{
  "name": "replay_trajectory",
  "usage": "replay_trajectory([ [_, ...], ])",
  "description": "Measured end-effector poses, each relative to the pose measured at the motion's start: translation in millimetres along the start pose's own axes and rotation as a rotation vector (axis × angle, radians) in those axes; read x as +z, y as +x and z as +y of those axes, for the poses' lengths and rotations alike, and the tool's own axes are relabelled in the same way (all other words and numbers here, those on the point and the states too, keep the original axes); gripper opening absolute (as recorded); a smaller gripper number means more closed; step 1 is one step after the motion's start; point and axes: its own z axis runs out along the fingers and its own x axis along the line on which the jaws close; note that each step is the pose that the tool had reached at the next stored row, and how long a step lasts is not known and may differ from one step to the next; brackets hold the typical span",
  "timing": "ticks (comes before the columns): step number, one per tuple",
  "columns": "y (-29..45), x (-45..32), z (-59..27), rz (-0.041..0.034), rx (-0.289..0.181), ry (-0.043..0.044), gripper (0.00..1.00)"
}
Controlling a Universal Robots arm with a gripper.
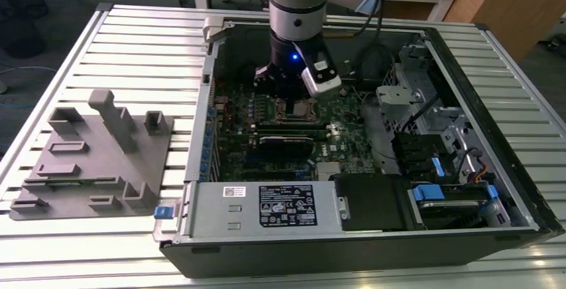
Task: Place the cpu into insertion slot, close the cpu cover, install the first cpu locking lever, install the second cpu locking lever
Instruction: 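Install the second cpu locking lever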
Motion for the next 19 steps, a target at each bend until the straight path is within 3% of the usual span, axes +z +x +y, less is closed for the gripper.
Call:
replay_trajectory([
  [10, 1.2, 0.2, -4.2, -0.0012, 0.0, -0.0001, 0.1],
  [14, 2.6, 3.2, -4.3, -0.0066, 0.0, -0.0005, 0.1],
  [19, 2.8, 3.6, -4.4, -0.0075, 0.0, -0.0005, 0.1],
])
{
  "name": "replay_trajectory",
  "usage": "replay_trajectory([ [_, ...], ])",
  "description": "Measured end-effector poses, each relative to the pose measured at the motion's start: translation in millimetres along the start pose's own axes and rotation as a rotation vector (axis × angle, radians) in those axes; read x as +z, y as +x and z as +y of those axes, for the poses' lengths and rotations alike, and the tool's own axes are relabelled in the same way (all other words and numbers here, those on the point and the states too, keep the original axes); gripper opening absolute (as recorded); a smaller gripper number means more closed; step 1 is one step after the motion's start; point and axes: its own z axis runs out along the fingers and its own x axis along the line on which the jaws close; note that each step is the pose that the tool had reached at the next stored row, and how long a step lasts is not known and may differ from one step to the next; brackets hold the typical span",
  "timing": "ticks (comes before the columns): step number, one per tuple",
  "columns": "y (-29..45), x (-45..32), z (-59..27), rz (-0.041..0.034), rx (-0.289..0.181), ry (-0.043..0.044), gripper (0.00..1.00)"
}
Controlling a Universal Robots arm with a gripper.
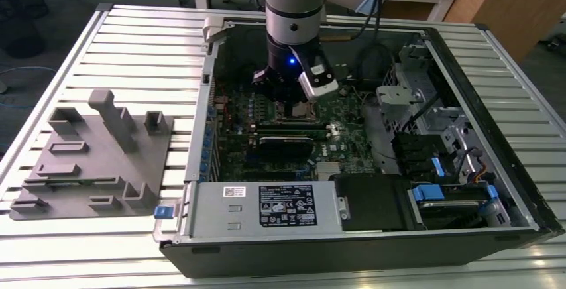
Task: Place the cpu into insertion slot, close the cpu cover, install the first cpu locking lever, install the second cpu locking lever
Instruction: 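Install the second cpu locking lever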
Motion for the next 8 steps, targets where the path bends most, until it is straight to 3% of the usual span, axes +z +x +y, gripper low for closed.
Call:
replay_trajectory([
  [8, 0.5, 4.6, -0.1, 0.0, 0.0, 0.0011, 0.1],
])
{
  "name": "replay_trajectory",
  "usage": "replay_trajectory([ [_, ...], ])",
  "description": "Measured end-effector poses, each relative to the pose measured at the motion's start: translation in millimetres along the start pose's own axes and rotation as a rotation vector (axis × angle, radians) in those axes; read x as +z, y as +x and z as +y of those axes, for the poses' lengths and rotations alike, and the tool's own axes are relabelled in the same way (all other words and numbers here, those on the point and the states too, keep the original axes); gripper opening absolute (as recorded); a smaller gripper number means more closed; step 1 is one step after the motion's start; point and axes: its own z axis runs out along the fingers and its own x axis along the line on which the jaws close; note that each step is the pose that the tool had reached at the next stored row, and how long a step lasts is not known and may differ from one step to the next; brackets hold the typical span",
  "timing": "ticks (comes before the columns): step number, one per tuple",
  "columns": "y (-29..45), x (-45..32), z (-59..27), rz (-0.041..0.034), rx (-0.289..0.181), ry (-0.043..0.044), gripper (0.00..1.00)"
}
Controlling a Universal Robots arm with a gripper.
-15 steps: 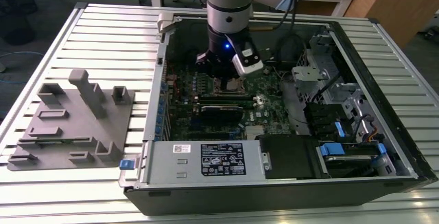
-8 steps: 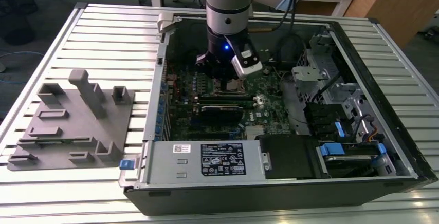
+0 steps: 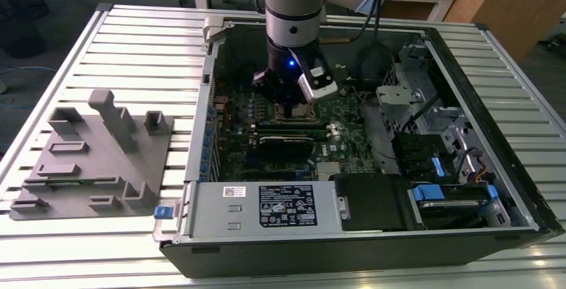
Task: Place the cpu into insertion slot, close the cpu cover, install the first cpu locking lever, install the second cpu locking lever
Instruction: 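Install the second cpu locking lever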
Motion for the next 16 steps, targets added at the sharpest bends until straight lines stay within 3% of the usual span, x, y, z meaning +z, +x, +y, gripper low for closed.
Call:
replay_trajectory([
  [16, 0.1, 1.7, 0.0, -0.0001, 0.0, 0.0001, 0.1],
])
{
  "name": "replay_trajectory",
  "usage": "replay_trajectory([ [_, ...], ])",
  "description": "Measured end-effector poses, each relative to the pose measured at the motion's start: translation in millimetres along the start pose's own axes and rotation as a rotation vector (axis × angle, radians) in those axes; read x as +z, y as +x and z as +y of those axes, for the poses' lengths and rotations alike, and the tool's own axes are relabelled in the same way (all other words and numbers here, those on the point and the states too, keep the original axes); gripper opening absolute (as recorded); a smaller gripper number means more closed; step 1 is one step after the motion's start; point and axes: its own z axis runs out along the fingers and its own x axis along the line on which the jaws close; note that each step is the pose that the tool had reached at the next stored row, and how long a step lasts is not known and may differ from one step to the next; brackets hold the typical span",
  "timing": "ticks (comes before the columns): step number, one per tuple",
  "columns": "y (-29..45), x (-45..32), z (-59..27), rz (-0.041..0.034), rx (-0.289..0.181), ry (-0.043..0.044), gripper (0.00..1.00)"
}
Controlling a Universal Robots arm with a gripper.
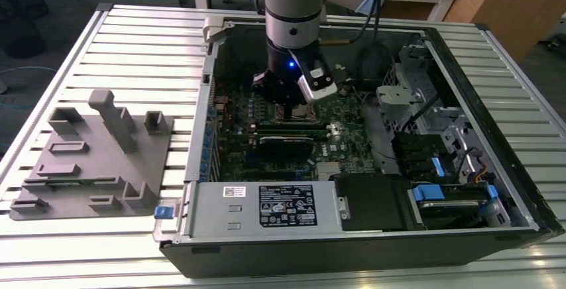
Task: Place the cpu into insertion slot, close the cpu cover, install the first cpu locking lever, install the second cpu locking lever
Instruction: 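Install the second cpu locking lever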
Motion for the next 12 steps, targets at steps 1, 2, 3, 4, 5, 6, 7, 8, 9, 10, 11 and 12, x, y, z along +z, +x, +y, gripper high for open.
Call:
replay_trajectory([
  [1, 0.2, 3.7, -0.1, 0.0, 0.0, 0.0, 0.1],
  [2, 0.3, 4.8, -0.1, 0.0, 0.0, 0.0, 0.1],
  [3, 0.3, 5.5, -0.1, 0.0, 0.0, 0.0, 0.1],
  [4, 0.3, 5.5, -0.1, 0.0, 0.0, 0.0, 0.1],
  [5, 0.4, 7.0, -0.1, 0.0, 0.0, 0.0, 0.1],
  [6, 0.5, 8.7, -0.1, 0.0, 0.0, 0.0, 0.1],
  [7, 0.5, 8.8, -0.1, 0.0, 0.0, -0.0001, 0.1],
  [8, 0.6, 8.9, -0.1, 0.0, 0.0, 0.0001, 0.1],
  [9, 0.7, 9.1, -0.1, -0.0001, 0.0, -0.0001, 0.1],
  [10, 1.1, 9.2, -0.1, -0.0002, 0.0, -0.0001, 0.1],
  [11, 1.7, 9.3, -0.2, -0.0002, 0.0, -0.0001, 0.1],
  [12, 2.4, 9.4, -0.2, -0.0001, 0.0, 0.0, 0.1],
])
